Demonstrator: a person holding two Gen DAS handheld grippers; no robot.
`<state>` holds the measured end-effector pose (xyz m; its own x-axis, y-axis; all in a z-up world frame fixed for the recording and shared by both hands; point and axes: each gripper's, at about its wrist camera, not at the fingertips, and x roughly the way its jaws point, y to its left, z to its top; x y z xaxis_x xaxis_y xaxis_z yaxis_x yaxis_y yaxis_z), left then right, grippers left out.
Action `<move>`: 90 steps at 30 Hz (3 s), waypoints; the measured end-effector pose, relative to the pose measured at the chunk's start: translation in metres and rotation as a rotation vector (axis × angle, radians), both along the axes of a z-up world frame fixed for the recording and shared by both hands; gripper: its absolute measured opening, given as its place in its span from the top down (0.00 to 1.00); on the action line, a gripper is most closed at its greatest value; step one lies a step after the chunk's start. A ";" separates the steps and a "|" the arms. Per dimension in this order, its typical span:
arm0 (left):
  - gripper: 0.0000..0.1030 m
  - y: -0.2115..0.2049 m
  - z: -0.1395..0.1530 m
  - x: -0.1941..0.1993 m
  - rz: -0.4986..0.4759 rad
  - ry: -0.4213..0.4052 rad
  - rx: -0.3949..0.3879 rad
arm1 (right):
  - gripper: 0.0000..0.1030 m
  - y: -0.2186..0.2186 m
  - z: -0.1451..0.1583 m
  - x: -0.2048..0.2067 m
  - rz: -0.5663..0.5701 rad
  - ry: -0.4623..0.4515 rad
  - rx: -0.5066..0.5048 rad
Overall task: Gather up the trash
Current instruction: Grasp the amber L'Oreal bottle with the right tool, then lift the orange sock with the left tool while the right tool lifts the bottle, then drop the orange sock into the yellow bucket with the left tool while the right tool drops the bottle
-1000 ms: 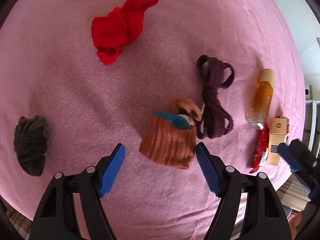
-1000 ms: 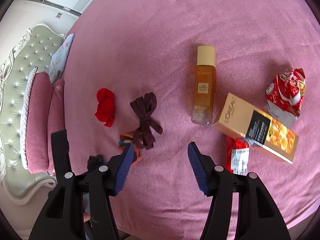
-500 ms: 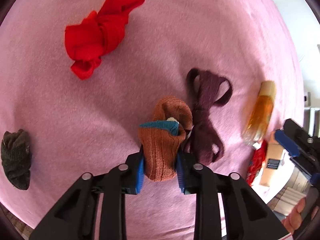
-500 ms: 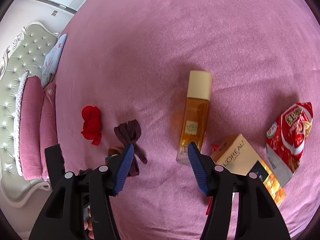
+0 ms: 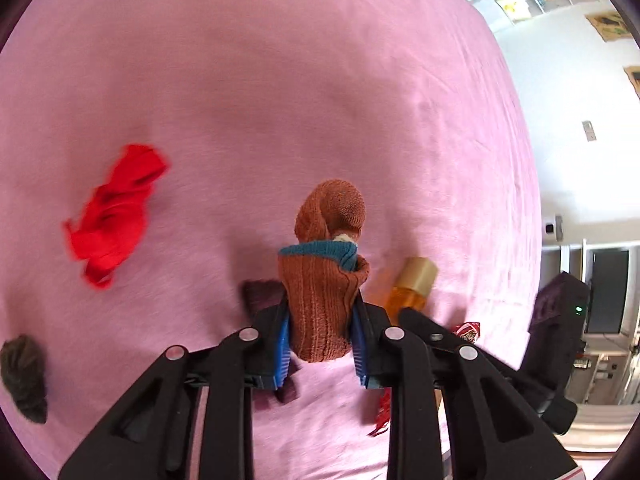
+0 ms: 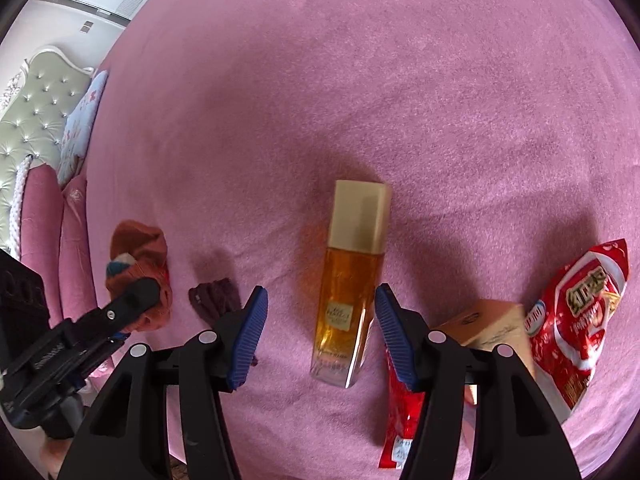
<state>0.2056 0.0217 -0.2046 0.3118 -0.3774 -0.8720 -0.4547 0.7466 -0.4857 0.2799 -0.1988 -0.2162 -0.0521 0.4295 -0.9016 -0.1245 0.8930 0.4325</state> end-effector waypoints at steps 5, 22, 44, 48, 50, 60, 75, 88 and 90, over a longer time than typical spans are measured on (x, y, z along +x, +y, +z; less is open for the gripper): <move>0.76 -0.025 -0.012 0.021 -0.077 0.030 -0.007 | 0.56 0.007 -0.009 0.006 0.006 -0.005 -0.061; 0.76 -0.051 -0.020 0.024 -0.124 0.058 0.007 | 0.70 0.016 0.017 -0.017 0.045 -0.113 -0.071; 0.76 -0.103 0.064 -0.093 -0.346 -0.030 0.052 | 0.70 -0.093 0.118 -0.167 -0.086 -0.220 0.018; 0.76 -0.147 0.058 -0.114 -0.440 -0.006 0.037 | 0.70 -0.138 0.116 -0.201 -0.165 -0.192 0.003; 0.76 -0.174 0.056 -0.124 -0.505 0.003 0.034 | 0.70 -0.161 0.112 -0.215 -0.210 -0.174 -0.004; 0.75 -0.326 0.035 -0.172 -0.817 0.056 0.032 | 0.70 -0.303 0.088 -0.301 -0.460 -0.087 -0.067; 0.74 -0.476 -0.027 -0.239 -1.128 0.154 0.068 | 0.70 -0.421 0.025 -0.406 -0.659 0.062 -0.073; 0.22 -0.490 -0.064 -0.260 -1.089 0.290 0.134 | 0.51 -0.456 0.005 -0.429 -0.695 0.145 -0.037; 0.22 -0.490 -0.062 -0.259 -1.068 0.278 0.141 | 0.51 -0.454 0.007 -0.427 -0.692 0.138 -0.033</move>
